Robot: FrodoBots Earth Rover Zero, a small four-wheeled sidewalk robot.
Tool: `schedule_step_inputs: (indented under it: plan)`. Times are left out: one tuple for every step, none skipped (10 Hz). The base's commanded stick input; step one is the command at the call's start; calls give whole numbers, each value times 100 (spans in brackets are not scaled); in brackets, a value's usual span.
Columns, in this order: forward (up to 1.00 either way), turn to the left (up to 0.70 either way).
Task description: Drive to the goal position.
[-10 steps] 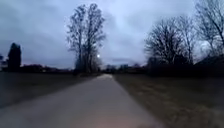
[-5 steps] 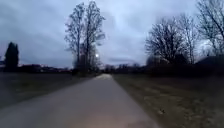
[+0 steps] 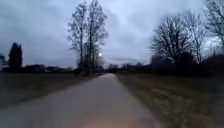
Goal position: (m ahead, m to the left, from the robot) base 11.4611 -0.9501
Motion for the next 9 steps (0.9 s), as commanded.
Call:
schedule_step_inputs:
  plan:
    - [100, 4]
    - [100, 4]
    - [100, 4]
    - [100, 19]
    - [100, 42]
    - [100, 42]
    - [100, 21]
    - [100, 4]
    - [100, 4]
